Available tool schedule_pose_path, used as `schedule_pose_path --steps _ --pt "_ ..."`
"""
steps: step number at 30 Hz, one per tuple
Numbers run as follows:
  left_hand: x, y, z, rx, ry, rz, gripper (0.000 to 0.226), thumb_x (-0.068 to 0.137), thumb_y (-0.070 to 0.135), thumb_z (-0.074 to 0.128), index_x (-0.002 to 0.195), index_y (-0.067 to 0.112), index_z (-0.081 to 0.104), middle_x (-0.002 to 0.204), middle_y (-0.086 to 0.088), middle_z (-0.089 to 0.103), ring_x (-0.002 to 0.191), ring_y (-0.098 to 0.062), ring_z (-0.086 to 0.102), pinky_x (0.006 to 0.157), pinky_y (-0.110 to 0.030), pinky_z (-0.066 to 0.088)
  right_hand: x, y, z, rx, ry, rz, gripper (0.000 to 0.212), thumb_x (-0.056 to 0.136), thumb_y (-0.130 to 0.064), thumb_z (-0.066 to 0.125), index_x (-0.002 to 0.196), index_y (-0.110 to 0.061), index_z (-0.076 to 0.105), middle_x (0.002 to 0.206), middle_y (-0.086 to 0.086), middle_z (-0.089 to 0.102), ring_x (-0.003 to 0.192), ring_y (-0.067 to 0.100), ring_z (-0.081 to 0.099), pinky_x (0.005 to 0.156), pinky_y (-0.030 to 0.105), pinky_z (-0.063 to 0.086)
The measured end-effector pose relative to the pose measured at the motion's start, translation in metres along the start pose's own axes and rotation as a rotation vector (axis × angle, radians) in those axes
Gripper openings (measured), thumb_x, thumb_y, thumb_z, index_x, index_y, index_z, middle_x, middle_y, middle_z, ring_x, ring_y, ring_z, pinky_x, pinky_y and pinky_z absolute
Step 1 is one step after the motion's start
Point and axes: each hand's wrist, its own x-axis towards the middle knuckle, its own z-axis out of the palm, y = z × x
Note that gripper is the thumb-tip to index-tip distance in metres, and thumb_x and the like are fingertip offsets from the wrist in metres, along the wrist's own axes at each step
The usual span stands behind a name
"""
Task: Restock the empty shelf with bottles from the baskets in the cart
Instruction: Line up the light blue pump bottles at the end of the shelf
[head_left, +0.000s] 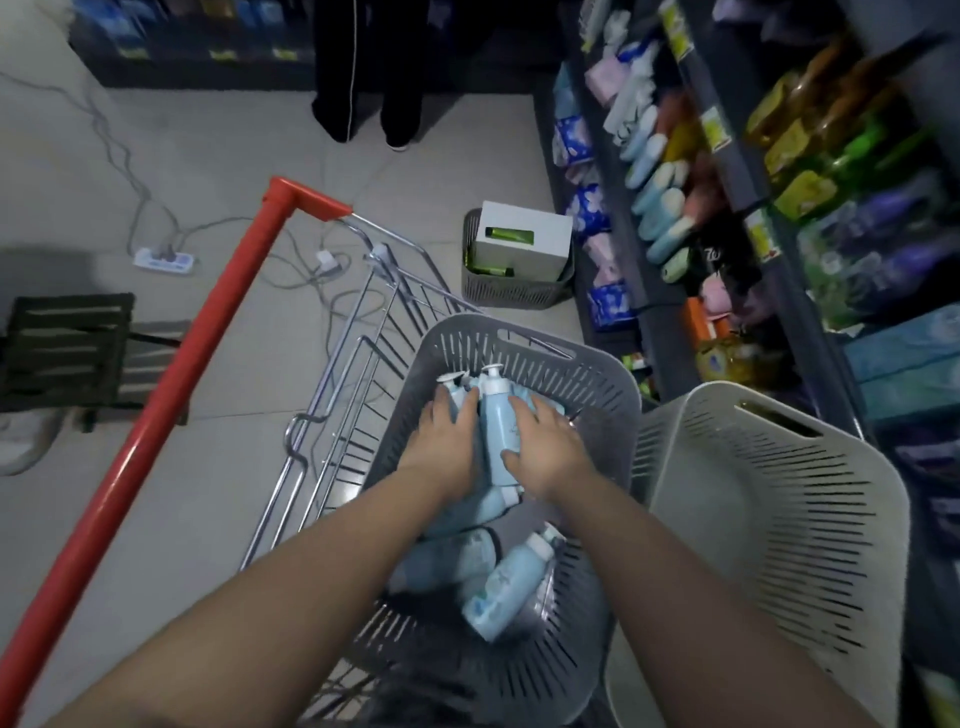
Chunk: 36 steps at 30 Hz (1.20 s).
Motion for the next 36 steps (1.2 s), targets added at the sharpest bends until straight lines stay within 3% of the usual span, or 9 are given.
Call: schedule_pose_path --steps 5,8,14,19,24,26,31,36 --pt "0.023 -0.004 -0.004 -0.352 0.106 -0.02 0.088 0.088 0.015 0.059 0.154 0.014 0.0 0.154 -0.022 0.015 0.138 -0.04 0.028 0.114 -0.047 0.028 0.041 -0.012 -0.001 0.031 0.022 0.072 0.073 0.093 -0.039 0.057 0.15 -0.011 0.021 0.152 0.014 0.033 0.136 0.035 0.039 0.109 0.044 0.033" --pt "0.033 -0.003 -0.007 -0.541 0.164 -0.035 0.078 0.09 0.008 0.051 0.154 0.011 0.007 0.151 -0.023 0.03 0.136 -0.037 0.035 0.112 -0.046 0.032 0.06 -0.02 0.003 0.128 0.006 0.179 0.071 0.09 -0.045 0.057 0.146 -0.01 0.031 0.147 0.014 0.041 0.133 0.034 0.043 0.107 0.042 0.036" --pt "0.047 -0.004 -0.003 -0.664 0.202 -0.087 0.076 0.088 0.006 0.052 0.153 0.016 0.013 0.147 -0.021 0.033 0.129 -0.035 0.043 0.107 -0.038 0.037 0.07 -0.027 0.017 0.399 0.146 0.286 0.066 0.078 -0.037 0.074 0.13 -0.006 0.047 0.132 0.017 0.054 0.122 0.036 0.052 0.102 0.041 0.043" --pt "0.036 -0.01 0.003 -0.786 0.379 -0.056 0.067 0.087 0.004 0.063 0.146 0.012 0.033 0.134 -0.006 0.056 0.121 -0.02 0.053 0.093 -0.021 0.037 0.041 -0.03 0.025 0.657 0.251 0.227 0.055 0.075 -0.026 0.078 0.115 -0.011 0.043 0.115 0.012 0.061 0.103 0.029 0.059 0.089 0.04 0.049" --pt "0.024 -0.014 0.01 -0.747 0.417 -0.014 0.037 0.081 0.025 0.077 0.115 0.015 0.063 0.114 0.0 0.061 0.102 -0.015 0.059 0.085 -0.029 0.048 0.011 -0.031 0.031 0.69 0.321 0.181 0.025 0.084 -0.022 0.062 0.104 -0.016 0.047 0.103 0.007 0.061 0.092 0.027 0.059 0.078 0.041 0.048" --pt "0.019 -0.015 0.013 -0.717 0.409 0.02 0.031 0.08 0.029 0.078 0.106 0.015 0.066 0.107 0.002 0.062 0.093 -0.013 0.059 0.077 -0.026 0.046 0.003 -0.026 0.031 0.705 0.358 0.209 0.026 0.088 -0.026 0.062 0.108 -0.013 0.054 0.104 0.006 0.064 0.094 0.025 0.06 0.078 0.037 0.048" --pt "-0.003 -0.021 0.024 -0.622 0.364 0.08 0.024 0.078 0.019 0.08 0.099 0.018 0.067 0.101 0.004 0.062 0.089 -0.011 0.06 0.075 -0.023 0.047 -0.021 -0.016 0.021 0.788 0.461 0.216 0.024 0.092 -0.026 0.062 0.11 -0.013 0.068 0.102 0.001 0.062 0.1 0.02 0.059 0.081 0.031 0.043" --pt "-0.019 -0.025 0.024 -0.563 0.427 0.242 0.021 0.083 0.014 0.074 0.103 0.019 0.068 0.1 0.005 0.06 0.093 -0.011 0.058 0.083 -0.022 0.046 -0.05 -0.015 0.019 0.844 0.436 0.15 0.03 0.092 -0.018 0.063 0.122 -0.017 0.065 0.116 -0.002 0.067 0.108 0.015 0.061 0.095 0.033 0.047"
